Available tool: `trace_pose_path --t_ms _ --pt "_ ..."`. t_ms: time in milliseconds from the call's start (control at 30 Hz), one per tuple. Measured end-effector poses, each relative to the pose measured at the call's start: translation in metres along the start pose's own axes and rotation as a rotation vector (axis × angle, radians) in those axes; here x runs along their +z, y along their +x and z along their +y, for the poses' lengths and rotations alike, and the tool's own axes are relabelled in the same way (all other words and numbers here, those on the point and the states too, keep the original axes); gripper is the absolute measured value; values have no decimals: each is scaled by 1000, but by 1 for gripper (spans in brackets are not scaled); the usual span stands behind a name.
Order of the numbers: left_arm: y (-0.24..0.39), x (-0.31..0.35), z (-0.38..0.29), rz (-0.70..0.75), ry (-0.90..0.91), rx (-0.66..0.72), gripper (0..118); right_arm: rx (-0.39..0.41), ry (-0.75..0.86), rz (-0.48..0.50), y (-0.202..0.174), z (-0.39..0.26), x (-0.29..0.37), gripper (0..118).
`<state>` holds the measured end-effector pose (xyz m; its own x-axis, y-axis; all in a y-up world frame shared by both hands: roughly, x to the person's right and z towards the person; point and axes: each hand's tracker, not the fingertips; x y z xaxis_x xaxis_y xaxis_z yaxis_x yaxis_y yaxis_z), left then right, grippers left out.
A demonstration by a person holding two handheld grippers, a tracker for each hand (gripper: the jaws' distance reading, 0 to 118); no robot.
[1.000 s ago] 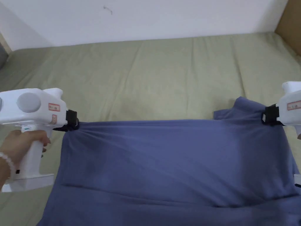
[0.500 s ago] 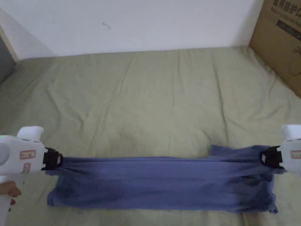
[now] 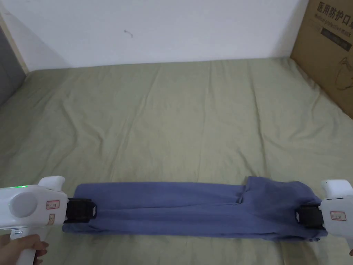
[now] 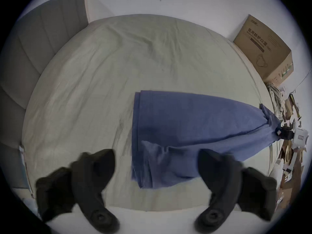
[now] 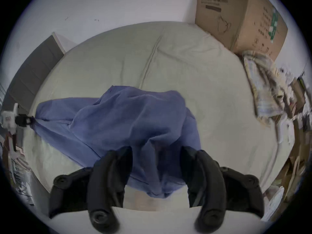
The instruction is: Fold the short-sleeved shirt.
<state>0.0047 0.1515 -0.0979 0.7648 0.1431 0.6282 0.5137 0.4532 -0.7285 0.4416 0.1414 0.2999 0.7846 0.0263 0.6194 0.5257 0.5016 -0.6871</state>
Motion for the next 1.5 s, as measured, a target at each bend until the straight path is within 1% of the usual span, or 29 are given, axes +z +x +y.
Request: trace_pose_path --t_ms 67,200,233,267,300,333,367,400,433,467,533,633,700,733,767,800,833,867,900,933,1100,1167,1267,1333,1367,1400,1433,1467,1500 --pt "0 13 3 -17 22 11 108 5 29 -12 -3 3 13 64" --pt "4 38 10 -40 87 21 108 -26 105 0 -14 19 35 64" --pt "5 42 11 -53 94 30 105 -20 134 7 -21 23 41 64" --pt "6 47 12 -72 98 41 94 -12 157 12 -27 27 45 62" --pt "8 52 12 -103 109 51 71 -8 181 20 -36 31 50 57" --pt "10 56 10 -115 125 47 26 5 214 37 -46 33 54 31" --pt "11 55 9 -119 127 44 0 10 245 37 -56 33 55 5" --pt "13 54 6 -128 121 41 0 5 254 21 -68 32 54 1" --pt "14 54 0 -125 128 47 0 -3 279 16 -75 30 49 1" --pt "15 53 -4 -129 125 45 0 5 290 42 -83 28 47 1" --pt "16 50 -14 -143 117 48 0 -15 311 52 -106 24 43 1" --pt "4 47 -21 -167 111 96 0 -15 296 102 -132 22 35 1" --pt "-8 47 -24 -184 134 148 0 6 289 116 -146 22 32 1" --pt "-16 46 -26 -208 134 189 1 13 292 112 -152 22 31 1" --pt "-23 47 -26 -237 125 225 10 18 295 113 -155 22 30 1" --pt "-30 45 -27 -249 121 262 31 22 294 124 -158 24 29 1" --pt "-37 41 -29 -271 110 293 71 21 287 146 -161 24 29 1" --pt "-42 36 -30 -283 97 310 98 16 280 155 -163 25 27 1" --pt "-47 30 -33 -297 91 335 113 16 271 159 -165 26 24 1" --pt "-51 25 -35 -331 92 362 116 19 263 160 -167 26 20 1" --pt "-70 -18 -44 -443 16 536 115 37 230 158 -176 23 13 1" --pt "-74 -37 -48 -517 -3 615 116 46 216 155 -177 24 9 1" --pt "-79 -43 -45 -597 65 681 117 56 203 144 -178 25 4 1" --pt "-81 -50 -38 -632 59 711 116 49 198 144 -177 27 1 1" --pt "-81 -53 -35 -639 54 713 113 44 194 144 -177 27 1 1" --pt "-80 -55 -32 -641 51 697 99 38 191 146 -178 28 0 1" --pt "-77 -54 -29 -624 51 680 16 36 187 150 -178 28 -1 1" --pt "-76 -53 -23 -558 24 625 7 36 184 153 -179 28 -2 1" --pt "-70 -62 -17 -483 -50 588 7 39 182 155 -180 28 -2 1"
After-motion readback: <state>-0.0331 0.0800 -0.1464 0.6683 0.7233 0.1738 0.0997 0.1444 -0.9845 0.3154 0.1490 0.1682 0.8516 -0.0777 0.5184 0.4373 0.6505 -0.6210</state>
